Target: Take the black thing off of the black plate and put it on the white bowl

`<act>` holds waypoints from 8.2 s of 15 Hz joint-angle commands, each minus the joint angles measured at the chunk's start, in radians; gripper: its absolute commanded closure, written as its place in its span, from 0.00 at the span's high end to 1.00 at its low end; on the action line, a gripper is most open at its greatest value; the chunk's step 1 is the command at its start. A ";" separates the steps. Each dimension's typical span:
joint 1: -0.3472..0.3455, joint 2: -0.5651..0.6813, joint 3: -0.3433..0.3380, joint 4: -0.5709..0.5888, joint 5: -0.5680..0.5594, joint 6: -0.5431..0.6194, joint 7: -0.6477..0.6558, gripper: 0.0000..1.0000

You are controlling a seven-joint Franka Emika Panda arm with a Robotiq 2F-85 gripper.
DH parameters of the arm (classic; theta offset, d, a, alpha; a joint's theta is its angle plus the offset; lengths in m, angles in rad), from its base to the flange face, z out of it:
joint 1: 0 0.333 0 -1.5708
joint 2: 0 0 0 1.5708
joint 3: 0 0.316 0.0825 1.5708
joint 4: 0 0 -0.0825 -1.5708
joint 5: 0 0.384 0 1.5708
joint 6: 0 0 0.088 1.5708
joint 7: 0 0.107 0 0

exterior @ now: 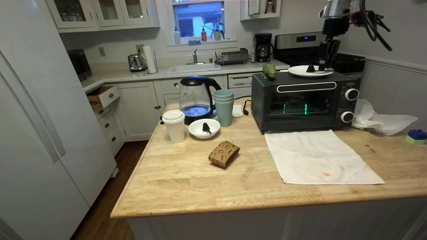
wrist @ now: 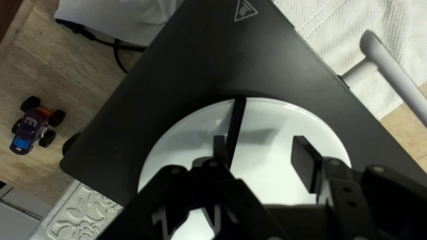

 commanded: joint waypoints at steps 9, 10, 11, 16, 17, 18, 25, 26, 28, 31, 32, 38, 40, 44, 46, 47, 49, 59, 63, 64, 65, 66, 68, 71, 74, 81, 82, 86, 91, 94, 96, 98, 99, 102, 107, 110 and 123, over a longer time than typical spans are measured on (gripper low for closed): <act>-0.044 0.069 0.026 0.073 0.006 -0.002 0.004 0.12; -0.042 0.066 0.027 0.069 0.005 -0.003 0.007 0.06; -0.040 0.061 0.028 0.066 0.006 -0.004 0.012 0.01; -0.010 -0.027 0.036 0.023 0.025 -0.042 0.162 0.02; -0.002 -0.056 0.040 0.014 0.034 -0.067 0.214 0.02; 0.009 -0.093 0.044 -0.003 0.041 -0.090 0.255 0.02; 0.131 -0.323 0.079 -0.138 0.149 -0.146 0.520 0.02; 0.153 -0.343 0.087 -0.158 0.157 -0.131 0.563 0.02; 0.205 -0.377 0.108 -0.215 0.138 -0.073 0.686 0.02; 0.268 -0.401 0.147 -0.296 0.116 0.035 0.792 0.02; 0.288 -0.397 0.162 -0.318 0.111 0.074 0.815 0.02; 0.375 -0.331 0.230 -0.388 0.028 0.285 0.949 0.02; 0.390 -0.301 0.241 -0.379 0.029 0.271 0.930 0.02; 0.392 -0.296 0.240 -0.381 0.042 0.264 0.921 0.09; 0.392 -0.297 0.239 -0.380 0.042 0.264 0.921 0.09; 0.391 -0.297 0.239 -0.379 0.042 0.264 0.921 0.09; 0.391 -0.297 0.239 -0.379 0.042 0.264 0.921 0.09; 0.505 0.063 0.239 0.016 -0.143 0.051 1.138 0.02; 0.550 0.231 0.209 0.210 -0.157 -0.014 1.210 0.02; 0.556 0.273 0.202 0.263 -0.154 -0.026 1.223 0.02; 0.562 0.309 0.194 0.308 -0.156 -0.039 1.234 0.02; 0.566 0.346 0.189 0.356 -0.153 -0.054 1.241 0.02; 0.570 0.417 0.176 0.448 -0.152 -0.070 1.249 0.02; 0.571 0.518 0.158 0.575 -0.150 -0.072 1.260 0.02; 0.572 0.604 0.139 0.682 -0.154 -0.067 1.275 0.02; 0.563 0.748 0.111 0.853 -0.151 -0.070 1.290 0.02; 0.563 0.765 0.106 0.872 -0.154 -0.068 1.293 0.02; 0.558 0.820 0.097 0.938 -0.151 -0.077 1.310 0.02; 0.553 0.866 0.102 0.996 -0.144 -0.112 1.318 0.02; 0.553 0.869 0.099 1.005 -0.131 -0.114 1.312 0.02; 0.550 0.871 0.106 1.013 -0.124 -0.110 1.303 0.02; 0.549 0.877 0.104 1.022 -0.126 -0.107 1.305 0.02; 0.549 0.881 0.103 1.026 -0.128 -0.107 1.304 0.02; 0.548 0.892 0.101 1.038 -0.128 -0.092 1.309 0.02; 0.547 0.905 0.109 1.049 -0.124 -0.096 1.297 0.02; 0.546 0.907 0.109 1.056 -0.124 -0.095 1.295 0.36; 0.551 0.871 0.095 1.064 -0.142 -0.190 1.281 1.00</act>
